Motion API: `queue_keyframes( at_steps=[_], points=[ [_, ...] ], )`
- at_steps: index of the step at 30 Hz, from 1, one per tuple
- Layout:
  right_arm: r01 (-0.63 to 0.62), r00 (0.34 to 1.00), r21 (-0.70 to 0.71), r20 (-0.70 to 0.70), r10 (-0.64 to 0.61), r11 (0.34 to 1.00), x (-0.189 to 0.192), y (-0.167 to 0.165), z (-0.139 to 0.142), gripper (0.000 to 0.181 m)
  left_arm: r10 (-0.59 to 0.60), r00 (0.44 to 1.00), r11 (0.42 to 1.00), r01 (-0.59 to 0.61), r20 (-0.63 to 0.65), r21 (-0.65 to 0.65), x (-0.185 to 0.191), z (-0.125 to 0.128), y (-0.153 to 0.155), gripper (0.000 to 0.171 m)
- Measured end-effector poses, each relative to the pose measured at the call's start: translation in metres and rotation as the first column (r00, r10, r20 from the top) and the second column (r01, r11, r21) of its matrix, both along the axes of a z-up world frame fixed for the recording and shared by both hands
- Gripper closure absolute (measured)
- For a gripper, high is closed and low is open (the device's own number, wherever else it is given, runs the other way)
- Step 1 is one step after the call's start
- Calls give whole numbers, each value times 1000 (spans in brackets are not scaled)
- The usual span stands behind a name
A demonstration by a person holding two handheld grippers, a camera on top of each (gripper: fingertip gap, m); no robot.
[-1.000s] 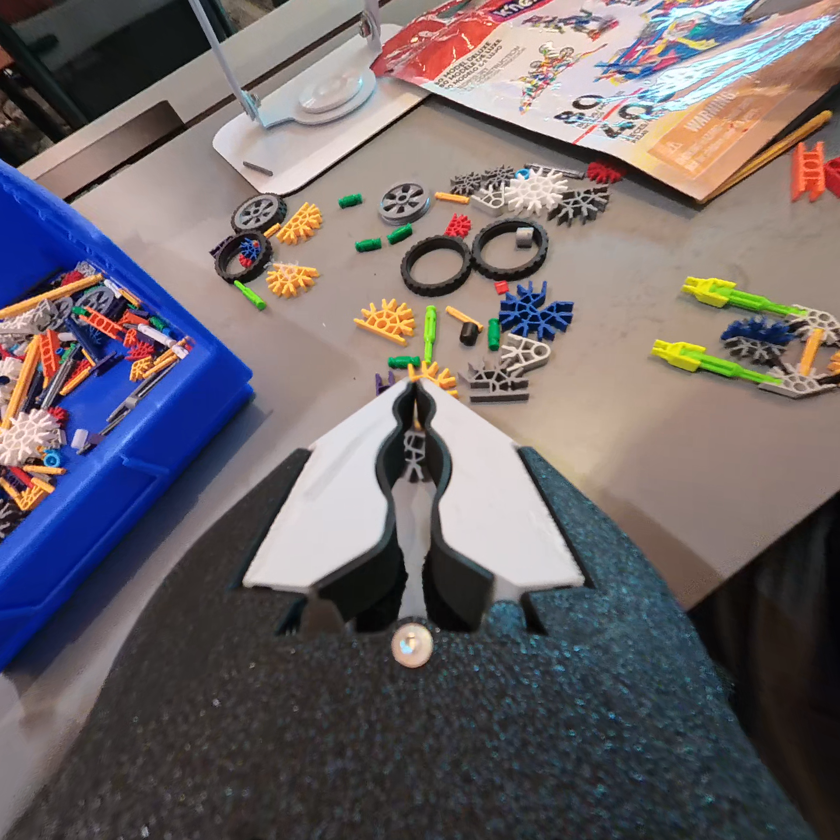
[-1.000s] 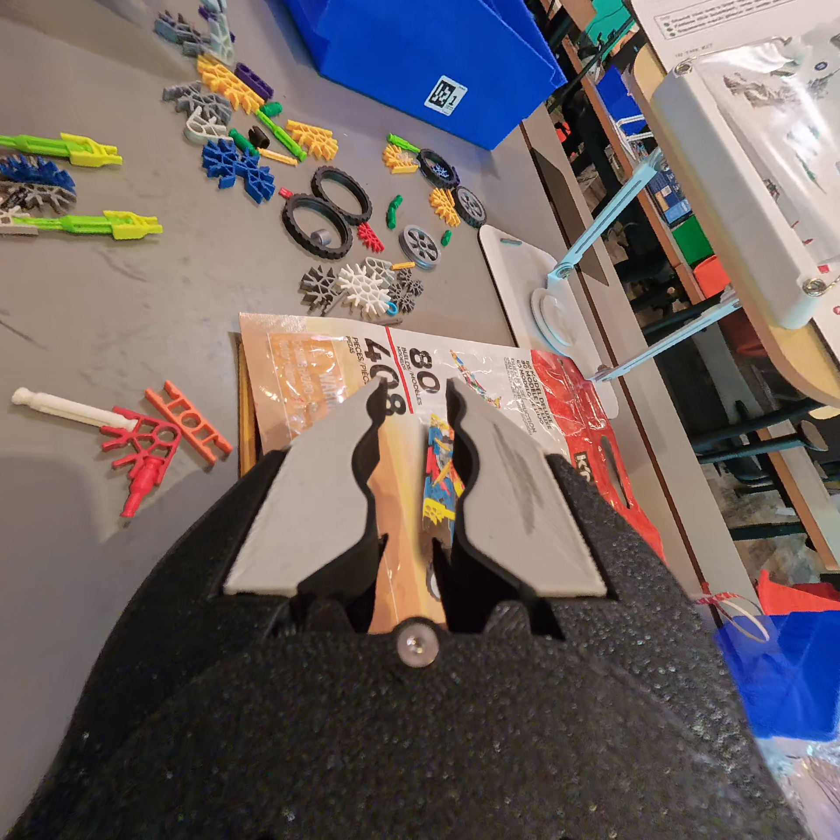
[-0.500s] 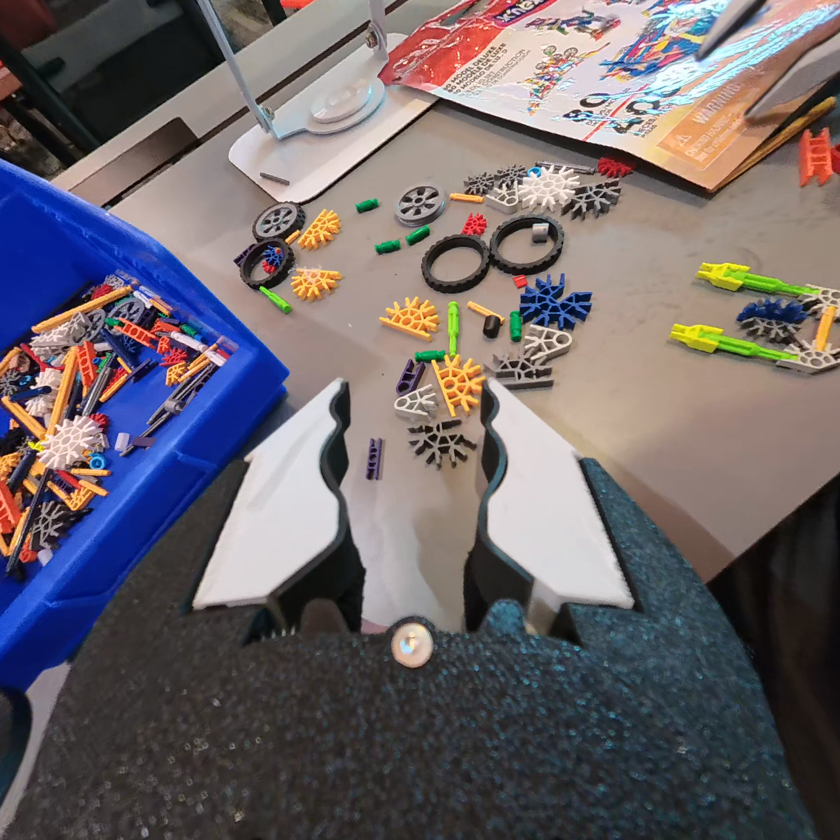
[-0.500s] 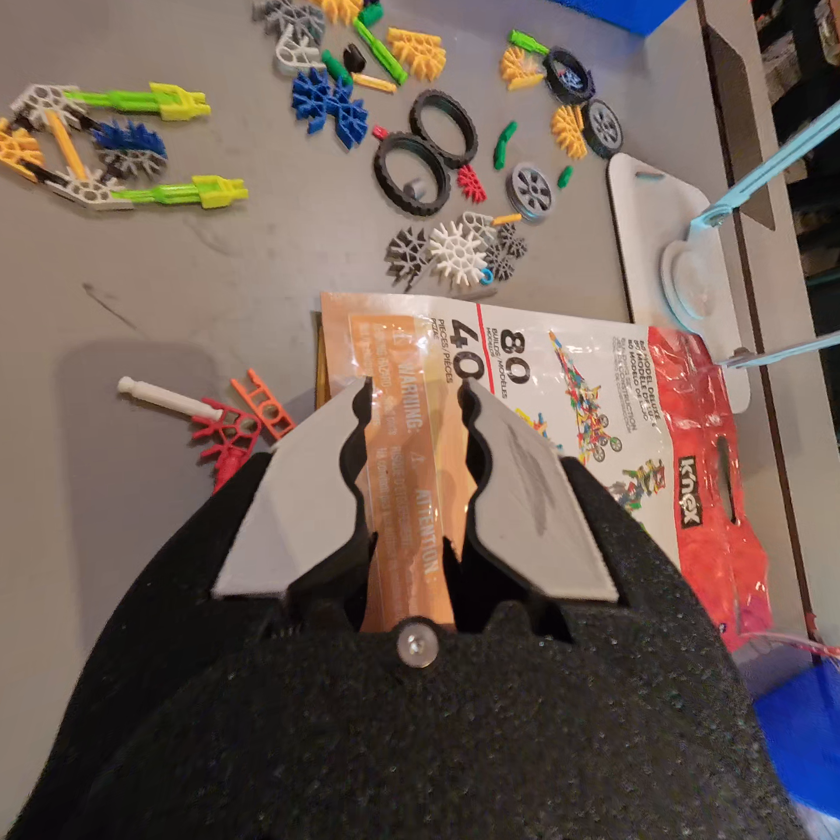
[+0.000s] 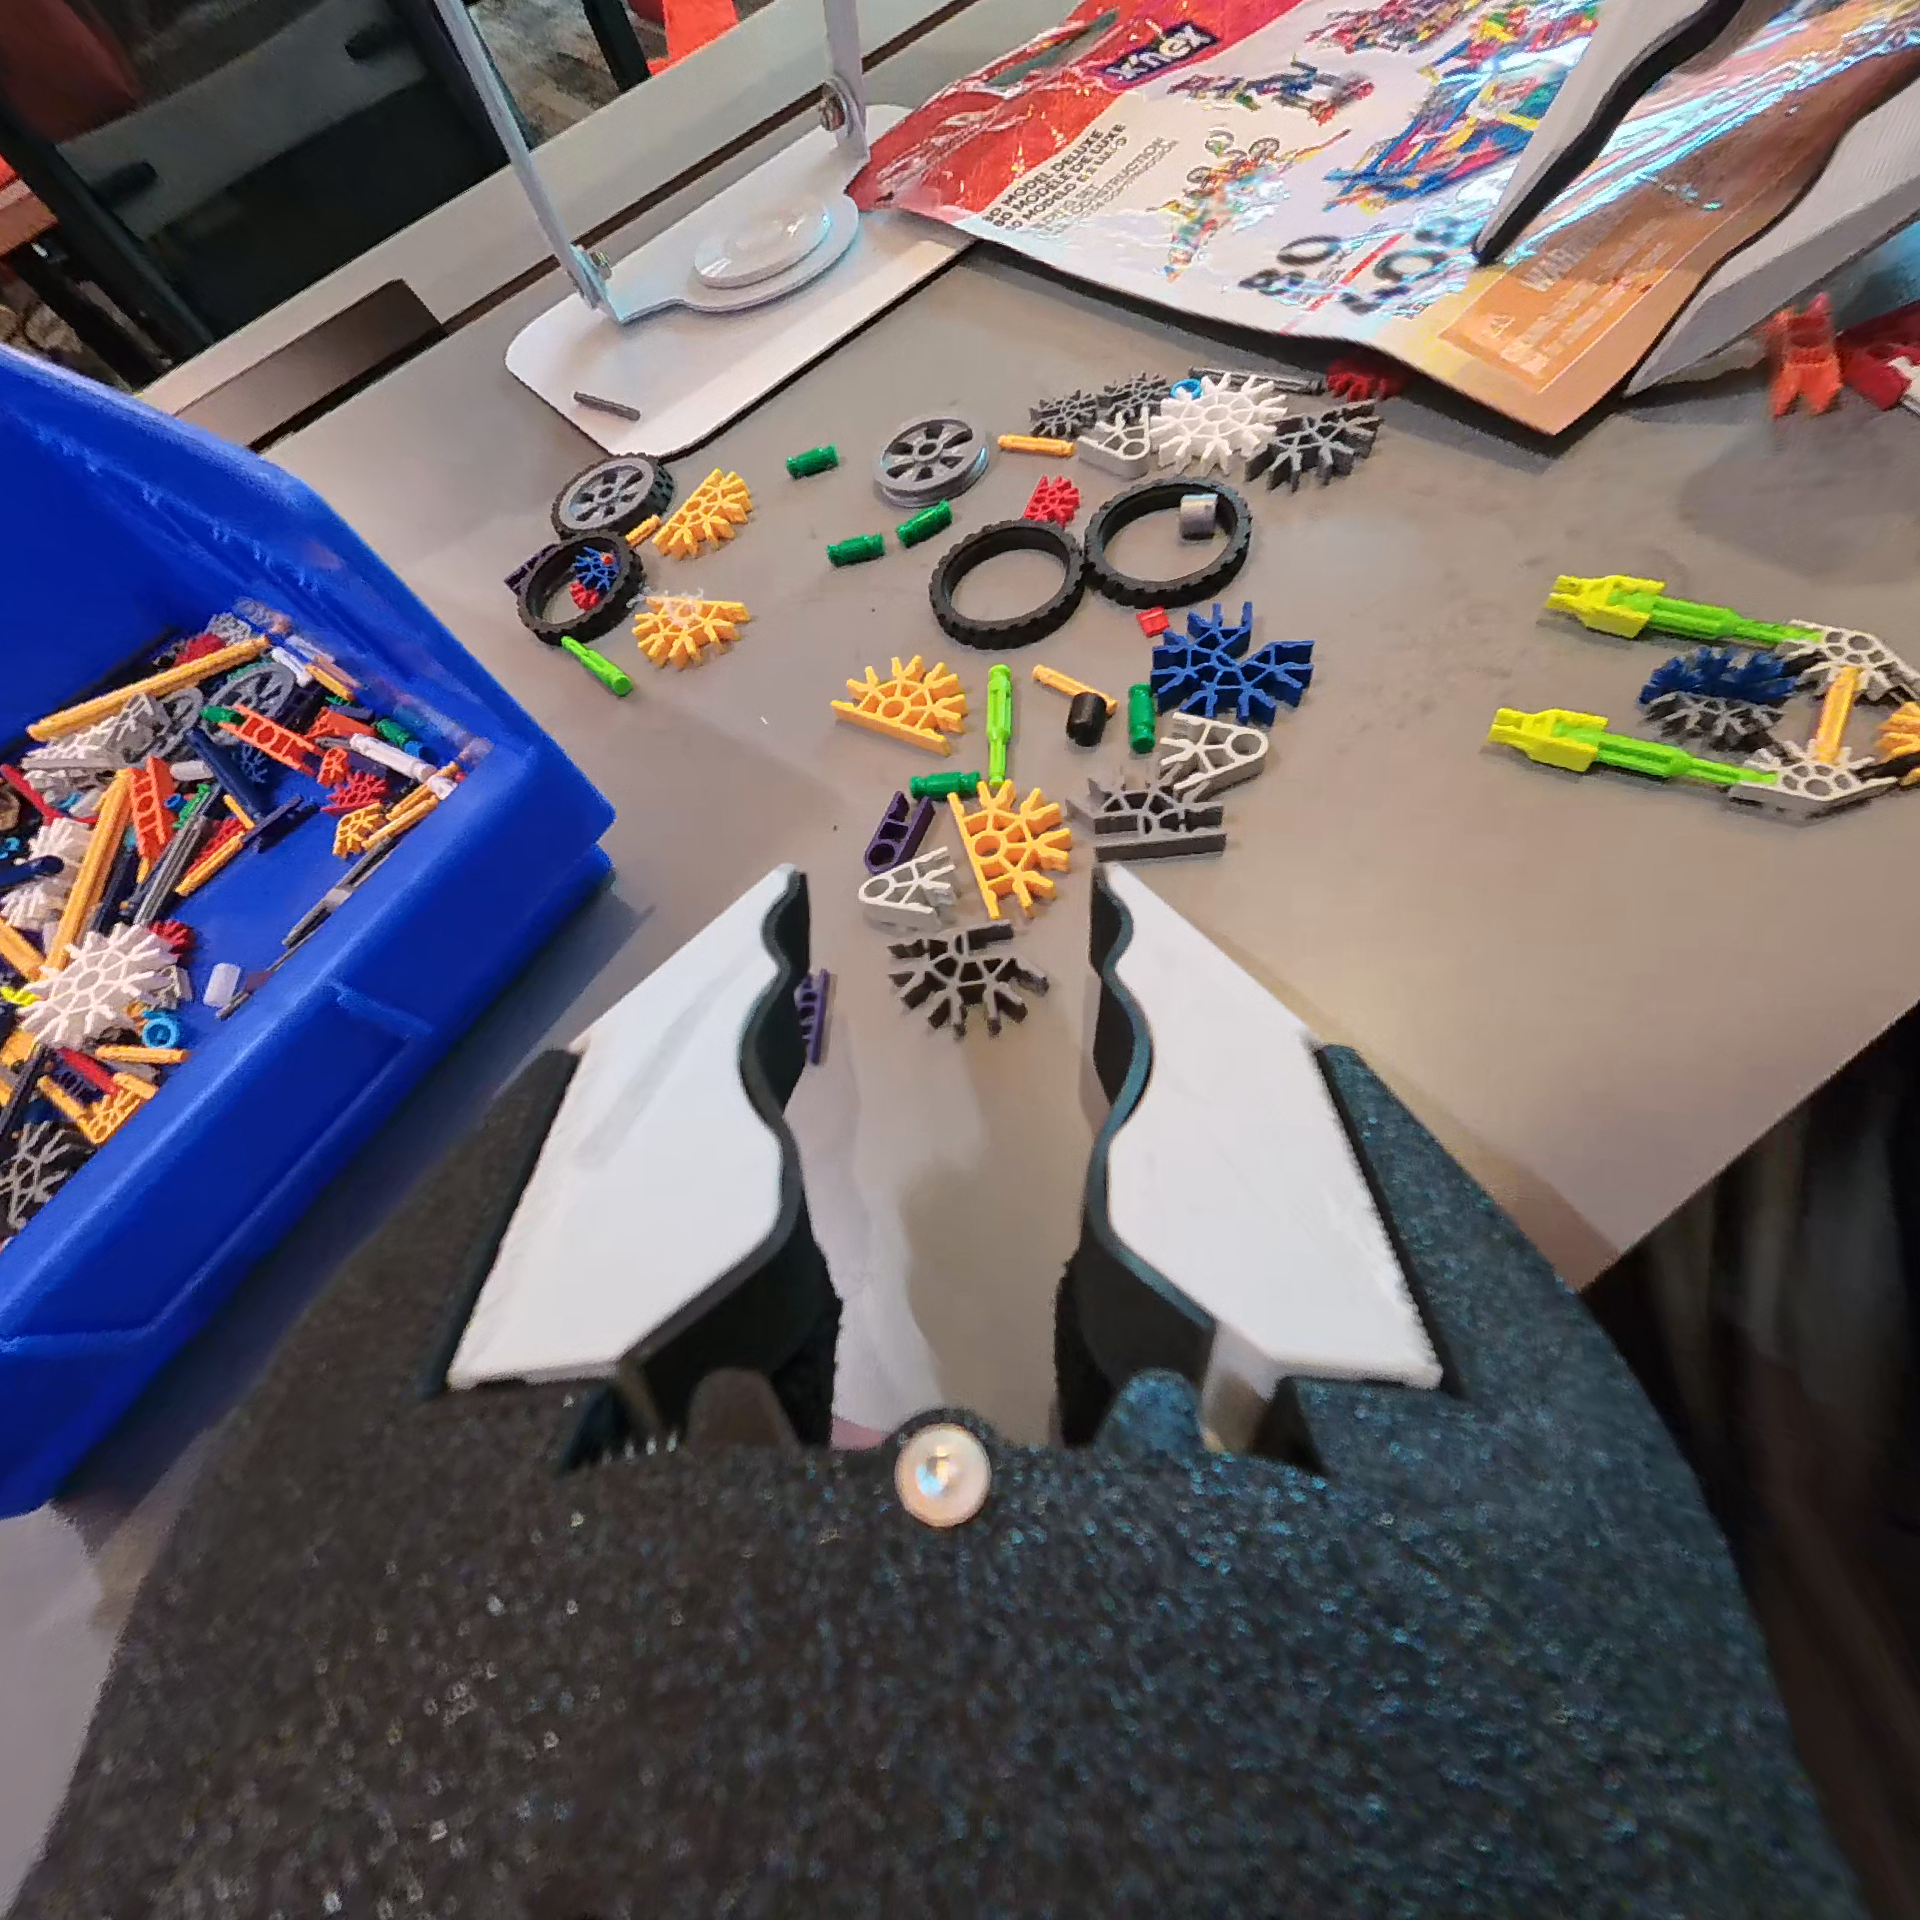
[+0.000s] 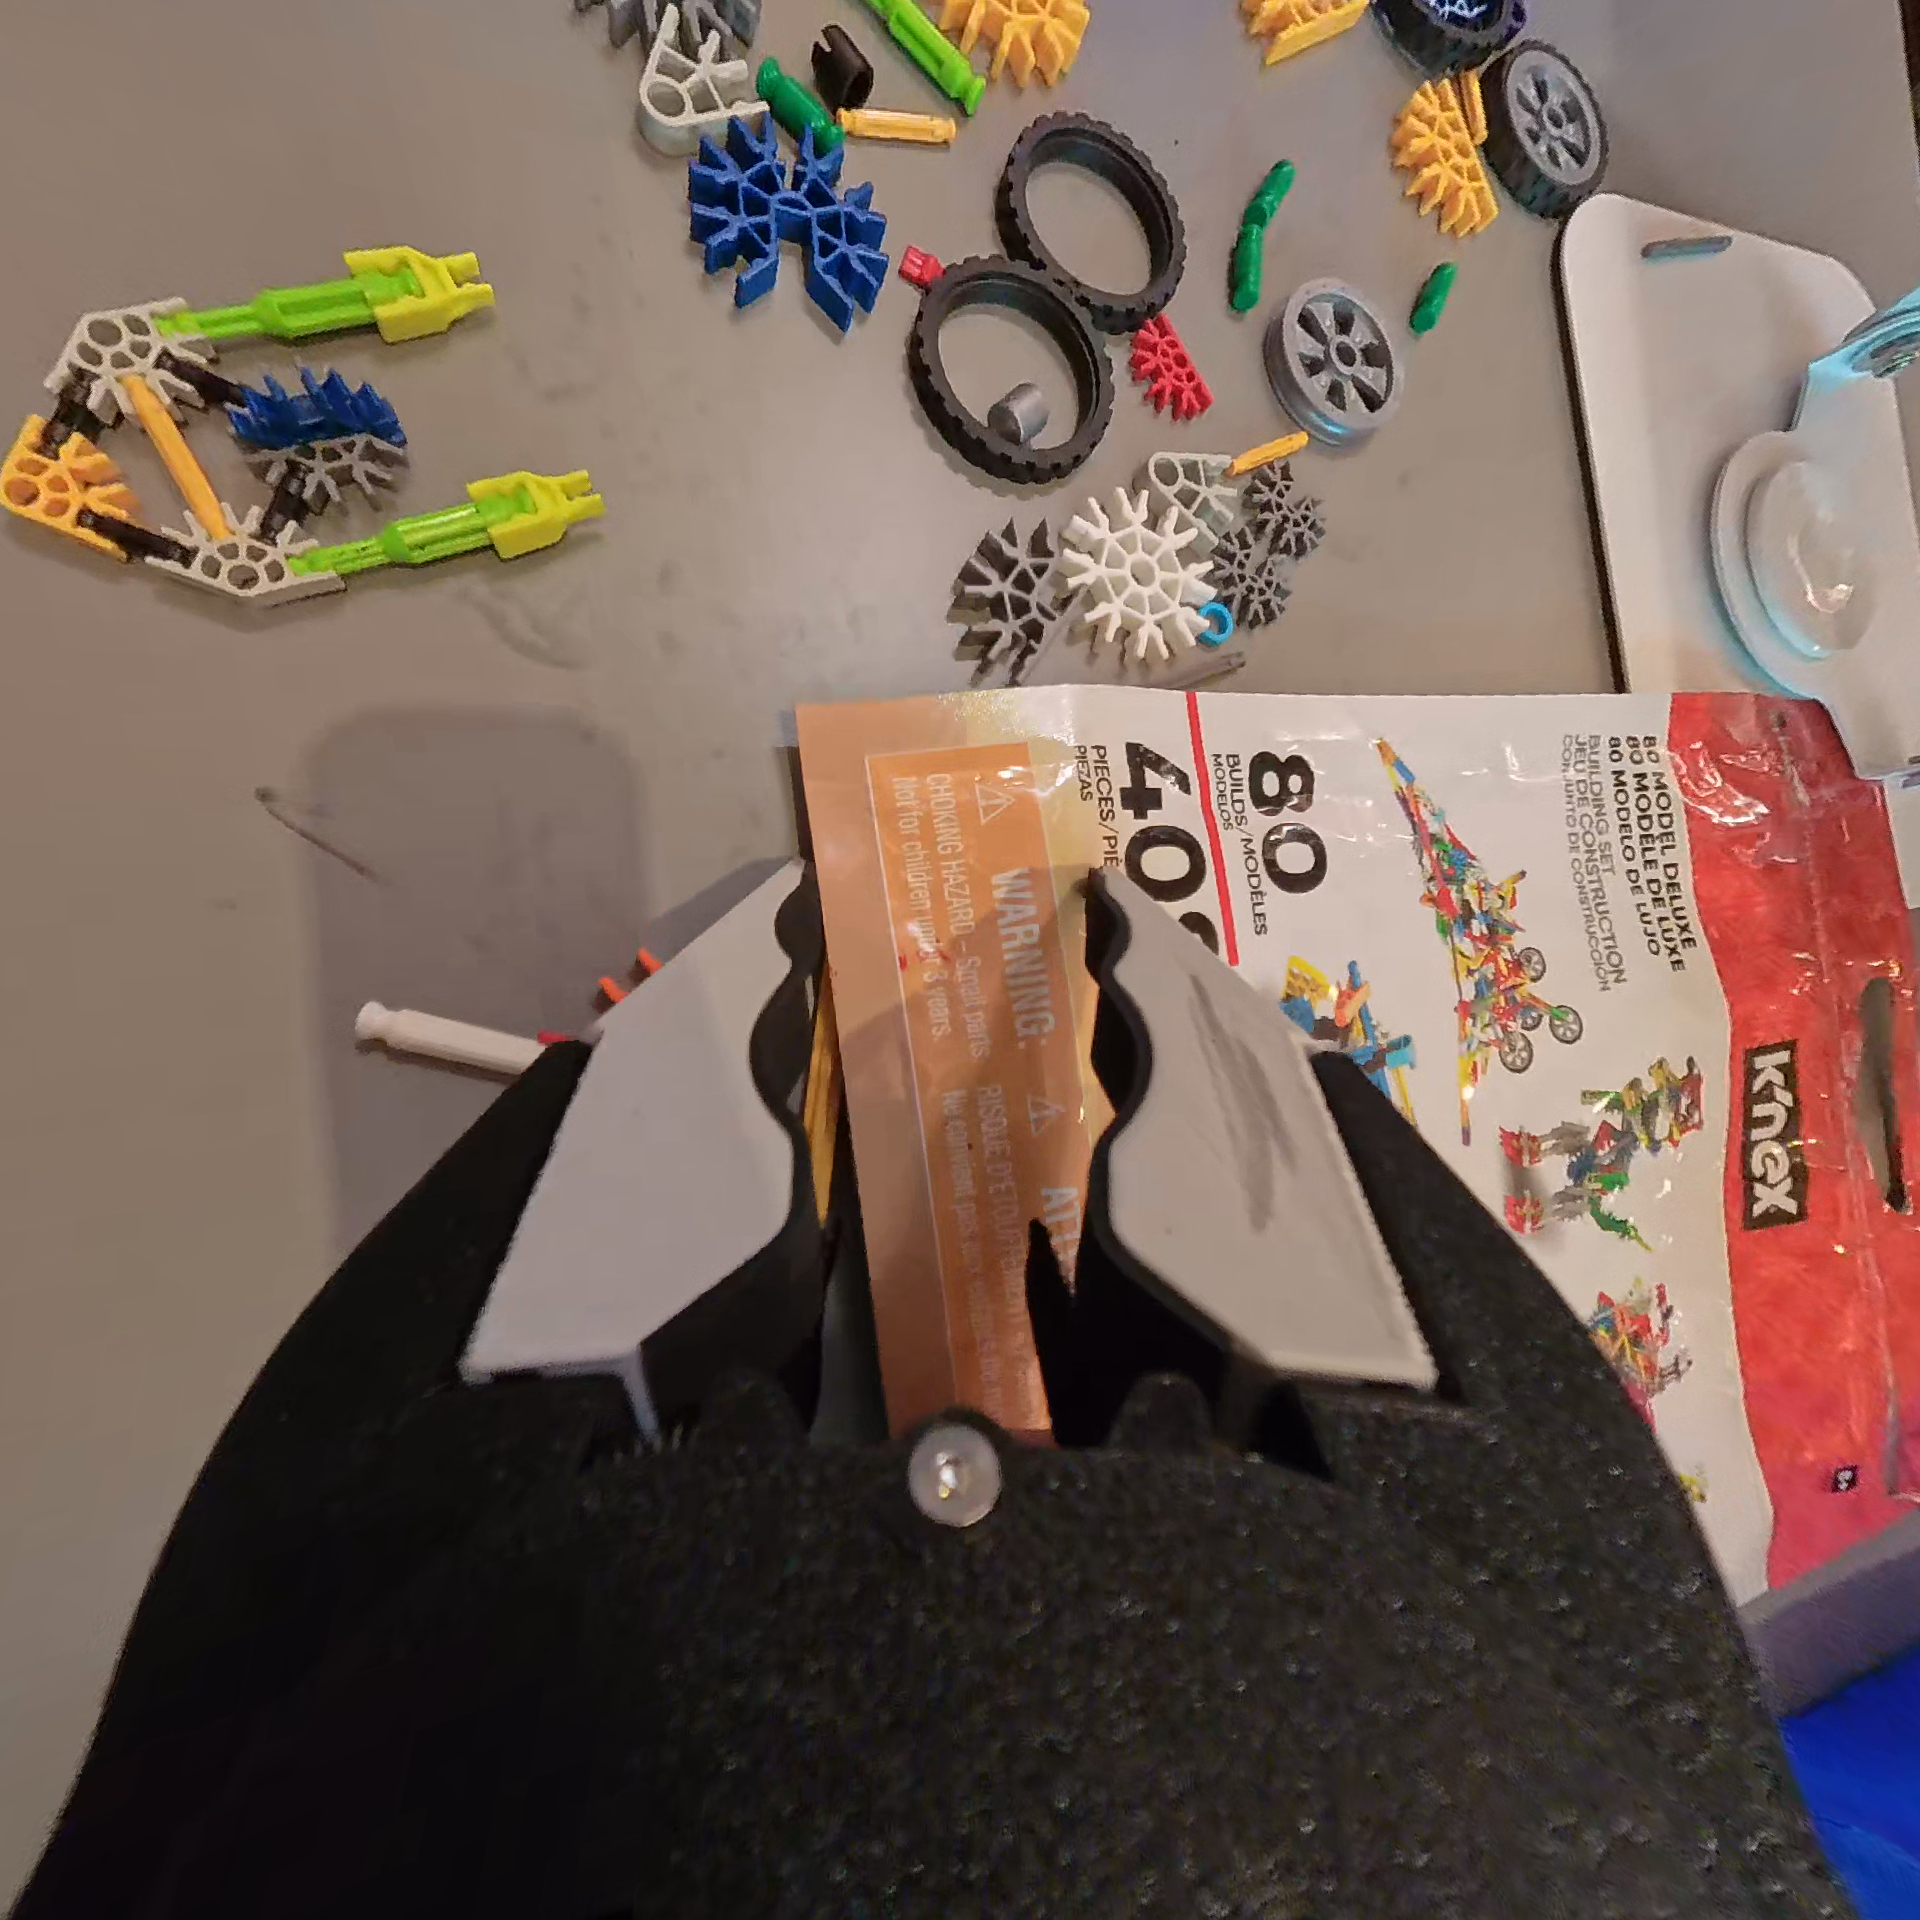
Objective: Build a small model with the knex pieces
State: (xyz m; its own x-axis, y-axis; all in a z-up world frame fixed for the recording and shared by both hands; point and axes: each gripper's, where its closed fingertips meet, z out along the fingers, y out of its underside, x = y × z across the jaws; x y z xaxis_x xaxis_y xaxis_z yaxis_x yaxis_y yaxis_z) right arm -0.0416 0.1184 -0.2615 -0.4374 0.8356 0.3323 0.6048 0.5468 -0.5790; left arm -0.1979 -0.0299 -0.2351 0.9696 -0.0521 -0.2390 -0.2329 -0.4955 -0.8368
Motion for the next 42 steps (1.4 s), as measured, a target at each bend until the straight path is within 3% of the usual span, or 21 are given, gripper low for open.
queue_keyframes(
  at_steps=[4,14,27,31,37,42],
  points=[
    [-13,1000,19,-6,13,1000,-2,-4,1,138,6,1000,1000,-6,10,28,-3,3,-3,120],
    [40,992,70,-119,-31,997,-13,8,34,180,-19,998,996,13,63,90,-3,11,-5,121],
    [236,914,41,-350,-207,971,-33,82,151,181,-17,999,993,11,52,116,-3,15,-6,121],
    [292,877,37,-408,-253,956,-38,100,181,181,26,999,992,-22,-31,122,-16,23,-3,116],
    [326,860,50,-430,-275,944,-40,114,197,181,112,988,980,-92,-105,175,-52,61,2,110],
    [331,857,23,-426,-290,943,-40,115,199,181,183,971,974,-157,-155,163,-83,72,4,103]
  ],
)
